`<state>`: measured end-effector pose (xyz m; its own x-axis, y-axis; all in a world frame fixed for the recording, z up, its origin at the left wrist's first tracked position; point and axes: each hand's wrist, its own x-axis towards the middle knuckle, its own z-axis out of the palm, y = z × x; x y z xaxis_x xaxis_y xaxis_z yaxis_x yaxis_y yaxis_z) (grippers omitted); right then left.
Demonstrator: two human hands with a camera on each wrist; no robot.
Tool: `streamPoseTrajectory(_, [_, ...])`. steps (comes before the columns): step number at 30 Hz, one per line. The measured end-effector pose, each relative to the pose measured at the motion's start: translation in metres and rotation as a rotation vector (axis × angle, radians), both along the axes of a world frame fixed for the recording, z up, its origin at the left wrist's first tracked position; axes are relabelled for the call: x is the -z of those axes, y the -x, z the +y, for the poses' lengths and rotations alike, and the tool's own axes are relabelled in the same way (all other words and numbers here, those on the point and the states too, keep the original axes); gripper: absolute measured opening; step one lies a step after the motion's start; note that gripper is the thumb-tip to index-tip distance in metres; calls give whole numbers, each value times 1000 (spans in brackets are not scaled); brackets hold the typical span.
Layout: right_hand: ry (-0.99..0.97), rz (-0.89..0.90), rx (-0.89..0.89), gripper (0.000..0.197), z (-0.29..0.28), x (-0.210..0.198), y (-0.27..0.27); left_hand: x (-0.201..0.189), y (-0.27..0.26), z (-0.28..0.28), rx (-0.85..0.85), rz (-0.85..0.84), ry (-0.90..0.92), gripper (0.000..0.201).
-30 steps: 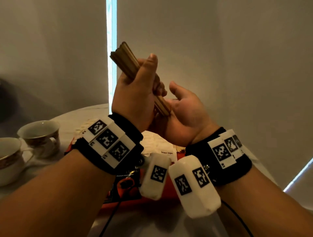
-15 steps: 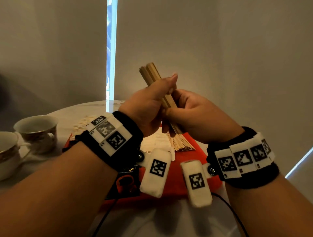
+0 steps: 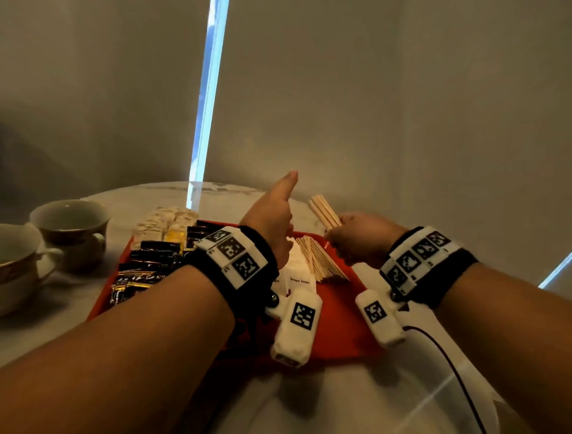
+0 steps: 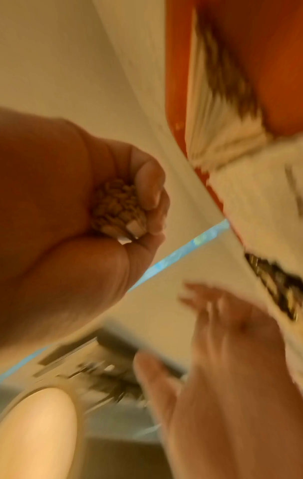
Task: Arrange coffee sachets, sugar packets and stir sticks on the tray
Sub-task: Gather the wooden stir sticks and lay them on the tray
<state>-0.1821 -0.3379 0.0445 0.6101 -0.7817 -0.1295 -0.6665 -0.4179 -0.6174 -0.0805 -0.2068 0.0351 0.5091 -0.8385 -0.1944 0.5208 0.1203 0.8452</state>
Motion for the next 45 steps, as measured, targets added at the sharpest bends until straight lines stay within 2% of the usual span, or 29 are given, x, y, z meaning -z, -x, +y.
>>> streamPoseTrajectory(3, [206, 307, 74, 19, -24, 15, -11, 2, -7, -2, -87, 57, -5, 80])
streamPoseTrajectory(7, [339, 485, 101, 26, -41, 30, -28, 5, -11, -5, -134, 66, -2, 56])
streamPoseTrajectory(12, [397, 690, 84, 11, -44, 35, -42, 6, -13, -8, -163, 38, -10, 42])
streamPoseTrajectory(18, [350, 702, 100, 11, -49, 39, -48, 8, -16, -10, -162, 37, -10, 28])
streamPoseTrajectory(23, [270, 602, 132, 26, -50, 39, -48, 8, -16, -9, -165, 30, -9, 20])
streamPoseTrajectory(25, [244, 575, 132, 32, -51, 39, -47, 7, -16, -9, -170, 20, -7, 21])
streamPoseTrajectory(32, [204, 496, 151, 31, -50, 39, -45, 6, -15, -8, -159, 34, -15, 24])
streamPoseTrajectory(38, [274, 569, 90, 46, -48, 42, -50, 6, -14, -7, -155, 52, -4, 40])
streamPoseTrajectory(41, [293, 586, 84, 44, -47, 44, -50, 7, -14, -8, -156, 50, -4, 43])
streamPoseTrajectory(45, [240, 489, 101, 36, -46, 38, -49, 7, -15, -8, -161, 55, -1, 42])
